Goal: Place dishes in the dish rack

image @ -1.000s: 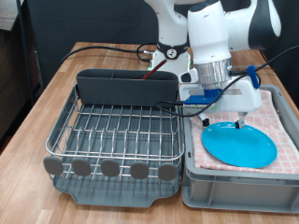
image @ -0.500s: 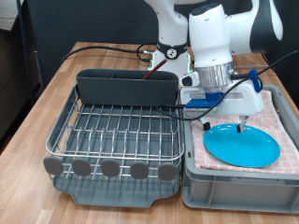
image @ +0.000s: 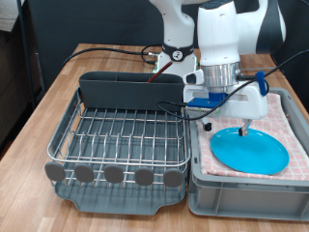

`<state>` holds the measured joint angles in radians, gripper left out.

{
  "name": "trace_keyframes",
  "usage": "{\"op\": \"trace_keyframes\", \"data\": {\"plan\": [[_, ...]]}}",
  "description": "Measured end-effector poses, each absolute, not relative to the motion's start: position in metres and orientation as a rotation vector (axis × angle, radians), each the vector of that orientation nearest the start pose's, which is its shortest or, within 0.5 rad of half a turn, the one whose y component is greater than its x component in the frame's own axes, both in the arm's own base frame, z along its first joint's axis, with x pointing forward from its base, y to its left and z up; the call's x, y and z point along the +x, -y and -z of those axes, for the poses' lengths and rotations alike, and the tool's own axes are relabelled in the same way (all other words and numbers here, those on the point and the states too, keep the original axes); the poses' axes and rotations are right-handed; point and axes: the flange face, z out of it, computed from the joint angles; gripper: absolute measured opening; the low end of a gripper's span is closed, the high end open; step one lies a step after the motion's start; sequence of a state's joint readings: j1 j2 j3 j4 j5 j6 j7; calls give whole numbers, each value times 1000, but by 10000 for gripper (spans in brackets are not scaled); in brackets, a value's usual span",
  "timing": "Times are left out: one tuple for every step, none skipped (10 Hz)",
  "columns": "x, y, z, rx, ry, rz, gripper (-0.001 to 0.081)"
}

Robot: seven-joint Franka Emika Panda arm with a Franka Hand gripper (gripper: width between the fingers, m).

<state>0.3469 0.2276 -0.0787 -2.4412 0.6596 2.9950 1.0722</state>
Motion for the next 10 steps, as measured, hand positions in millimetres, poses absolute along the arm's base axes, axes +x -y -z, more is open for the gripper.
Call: {"op": "trace_keyframes", "data": {"plan": [[494, -91, -237, -2095, -1852, 174, 802], [490, -93, -234, -2087, -1852, 159, 802], [488, -95, -233, -2081, -1844, 147, 802], [486, -97, -231, -2083, -1829, 139, 802], [484, -98, -230, -2088, -1815, 135, 802], [484, -99, -230, -2093, -1805, 135, 802], [484, -100, -230, -2097, -1799, 135, 802], [485, -101, -230, -2098, -1794, 136, 802], [487, -101, -231, -2099, -1788, 139, 802], [488, -102, -231, -2100, -1784, 140, 802]]}}
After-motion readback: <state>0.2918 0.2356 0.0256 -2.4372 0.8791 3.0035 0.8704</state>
